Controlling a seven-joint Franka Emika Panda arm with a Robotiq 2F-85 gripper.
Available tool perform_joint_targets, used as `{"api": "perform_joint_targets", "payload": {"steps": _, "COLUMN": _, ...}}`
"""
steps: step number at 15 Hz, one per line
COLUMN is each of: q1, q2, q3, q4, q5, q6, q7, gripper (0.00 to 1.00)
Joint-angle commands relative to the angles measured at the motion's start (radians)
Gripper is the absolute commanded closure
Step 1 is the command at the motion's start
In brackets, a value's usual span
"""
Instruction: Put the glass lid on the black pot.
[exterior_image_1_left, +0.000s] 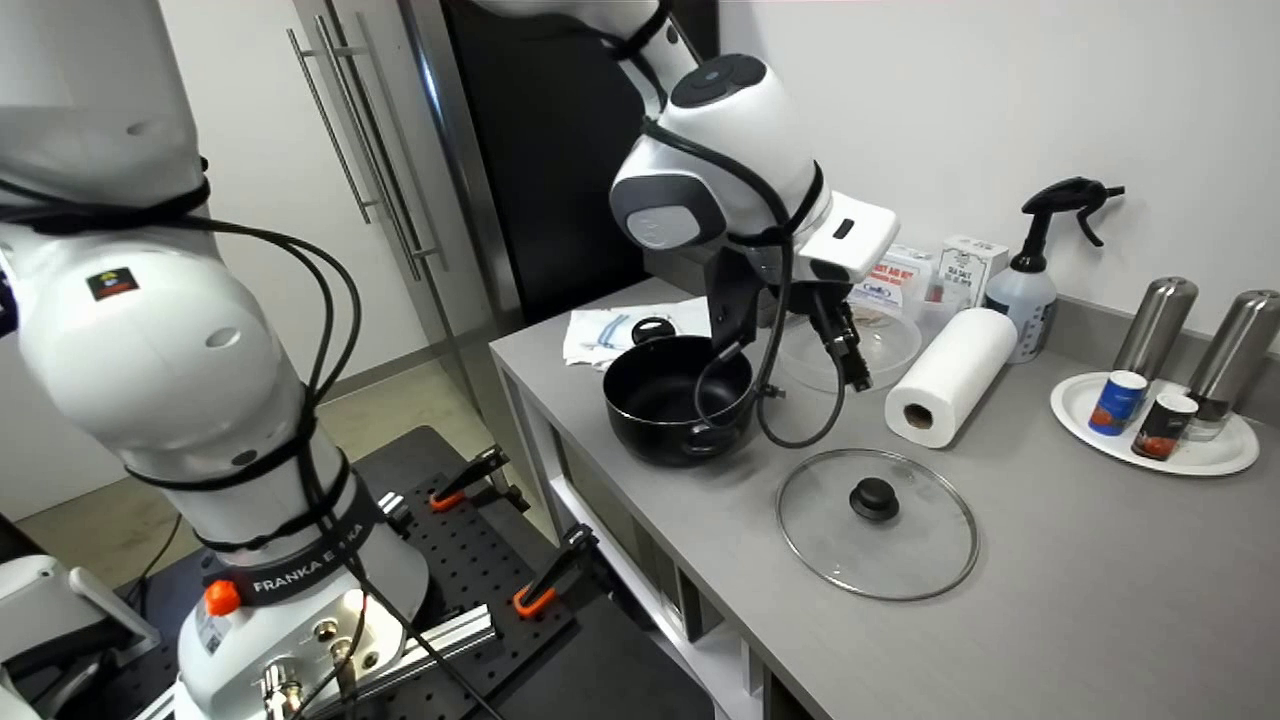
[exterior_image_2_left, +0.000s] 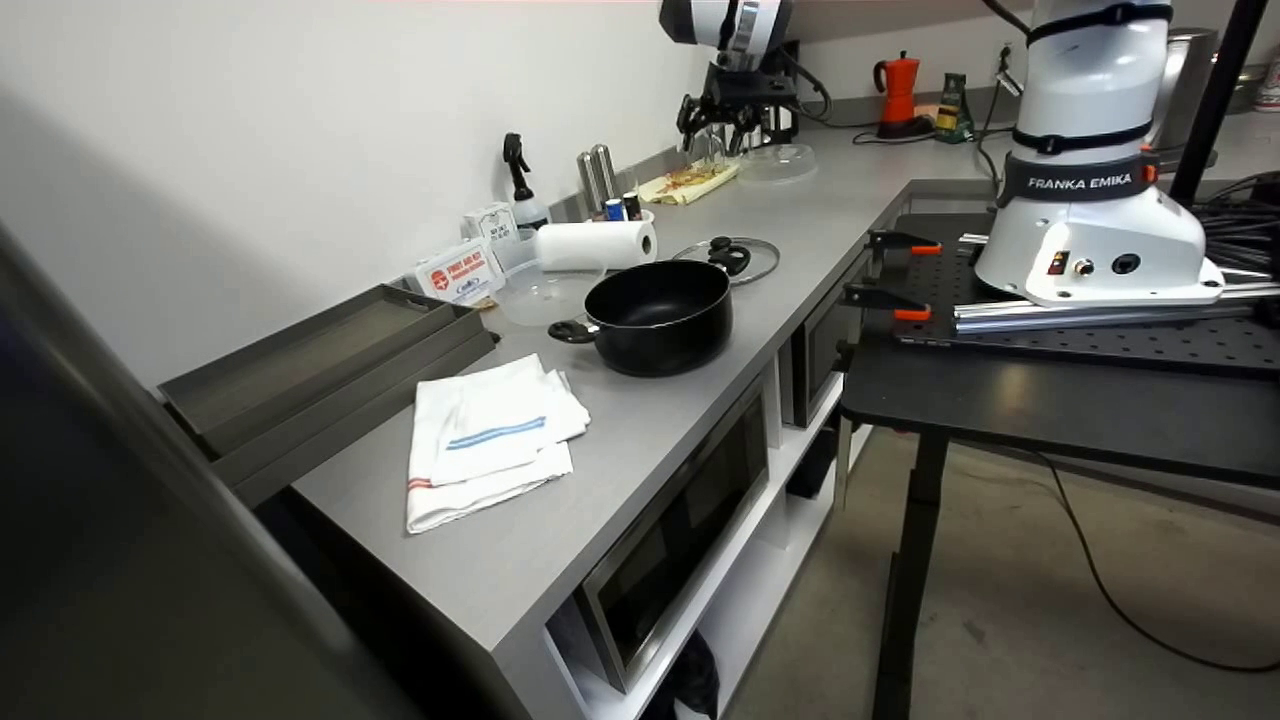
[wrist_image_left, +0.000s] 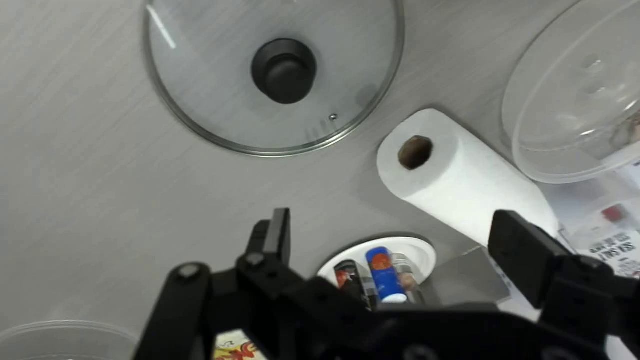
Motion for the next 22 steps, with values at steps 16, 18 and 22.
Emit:
{"api": "perform_joint_targets", "payload": {"steps": 16, "q1": 0.188, "q2": 0.036, "q3": -0.253, "q4": 0.406, "q5": -0.813, "q6": -0.576, "q7": 0.815, "gripper": 0.00}}
{"api": "perform_joint_targets", "payload": {"steps": 18, "q1": 0.172, "q2": 0.035, "q3": -0.246, "q4": 0.404, "q5": -0.815, "q6": -0.576, "q7": 0.813, "gripper": 0.00}}
{"api": "perform_joint_targets", "payload": {"steps": 22, "q1": 0.139, "q2": 0.066, "q3": -0.219, "q4": 0.443, "q5": -0.808, "q6": -0.613, "q7": 0.824, "gripper": 0.00}}
